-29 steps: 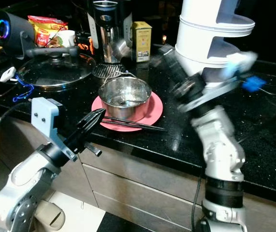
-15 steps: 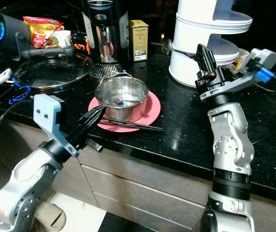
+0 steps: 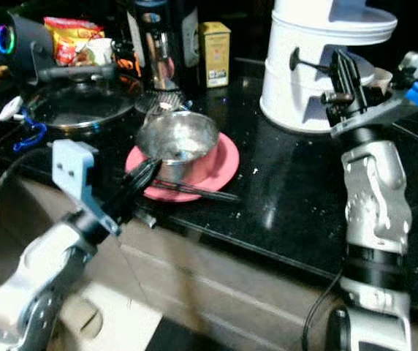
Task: Kitchen organization
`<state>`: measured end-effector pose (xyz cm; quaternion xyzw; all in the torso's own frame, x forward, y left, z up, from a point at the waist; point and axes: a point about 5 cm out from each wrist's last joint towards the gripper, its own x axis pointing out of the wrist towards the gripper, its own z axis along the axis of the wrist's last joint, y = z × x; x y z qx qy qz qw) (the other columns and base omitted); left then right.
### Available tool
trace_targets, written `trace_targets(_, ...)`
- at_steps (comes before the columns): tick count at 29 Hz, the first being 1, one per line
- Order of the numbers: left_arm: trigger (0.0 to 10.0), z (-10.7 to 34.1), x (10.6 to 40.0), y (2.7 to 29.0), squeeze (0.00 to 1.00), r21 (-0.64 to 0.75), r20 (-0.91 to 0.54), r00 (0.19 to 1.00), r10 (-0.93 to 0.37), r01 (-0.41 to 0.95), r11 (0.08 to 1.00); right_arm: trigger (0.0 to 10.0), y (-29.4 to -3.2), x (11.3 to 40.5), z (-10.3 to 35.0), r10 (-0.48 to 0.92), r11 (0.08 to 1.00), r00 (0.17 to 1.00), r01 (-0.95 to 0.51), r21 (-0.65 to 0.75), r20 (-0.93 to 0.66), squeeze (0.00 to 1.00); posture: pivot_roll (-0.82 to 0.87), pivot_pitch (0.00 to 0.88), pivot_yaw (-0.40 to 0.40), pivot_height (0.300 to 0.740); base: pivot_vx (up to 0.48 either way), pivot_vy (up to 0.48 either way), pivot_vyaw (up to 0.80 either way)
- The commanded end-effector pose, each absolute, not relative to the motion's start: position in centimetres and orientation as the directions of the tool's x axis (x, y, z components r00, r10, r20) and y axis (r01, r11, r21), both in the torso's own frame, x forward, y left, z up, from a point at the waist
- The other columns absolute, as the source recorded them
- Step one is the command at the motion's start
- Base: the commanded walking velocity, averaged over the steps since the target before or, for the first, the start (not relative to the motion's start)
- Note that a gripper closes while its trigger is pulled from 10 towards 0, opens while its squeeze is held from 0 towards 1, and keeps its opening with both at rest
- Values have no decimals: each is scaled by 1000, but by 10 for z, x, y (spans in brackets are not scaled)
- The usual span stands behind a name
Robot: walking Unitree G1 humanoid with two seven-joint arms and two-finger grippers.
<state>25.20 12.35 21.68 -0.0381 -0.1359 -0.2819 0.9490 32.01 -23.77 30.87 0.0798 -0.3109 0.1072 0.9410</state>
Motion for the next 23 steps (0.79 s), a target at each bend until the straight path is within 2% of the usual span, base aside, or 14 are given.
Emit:
trace_targets(1, 10000, 215, 253, 124, 0, 0, 269, 805, -529, 549, 836, 10000, -243, 315, 312, 149, 968, 766, -242, 67, 625, 0, 38, 0, -22, 740, 0, -341, 0)
trace_targets(7, 10000, 215, 252, 122, 0, -2, 267, 801, -536, 557, 830, 10000, -244, 307, 314, 236, 930, 728, -361, 67, 644, 0, 36, 0, -24, 740, 0, -346, -203)
trace_targets(10, 10000, 215, 252, 122, 0, -2, 267, 798, -540, 560, 828, 10000, -232, 296, 315, 354, 864, 664, -501, 41, 659, 0, 34, 0, -24, 740, 0, -341, -800)
trace_targets(13, 10000, 215, 252, 121, 0, -1, 267, 796, -543, 564, 826, 10000, -227, 294, 313, 398, 843, 646, -538, 18, 652, 0, 34, 0, -25, 740, 0, -341, -796)
trace_targets(16, 10000, 215, 252, 121, 0, 0, 267, 795, -545, 565, 825, 10000, -226, 296, 312, 397, 847, 653, -531, 16, 645, 0, 36, 0, -24, 740, 0, -339, -788)
trace_targets(23, 10000, 215, 252, 121, 0, 3, 269, 794, -546, 566, 824, 10000, -225, 309, 300, 397, 903, 756, -425, -71, 521, 0, 35, 0, -26, 740, 0, -338, 0)
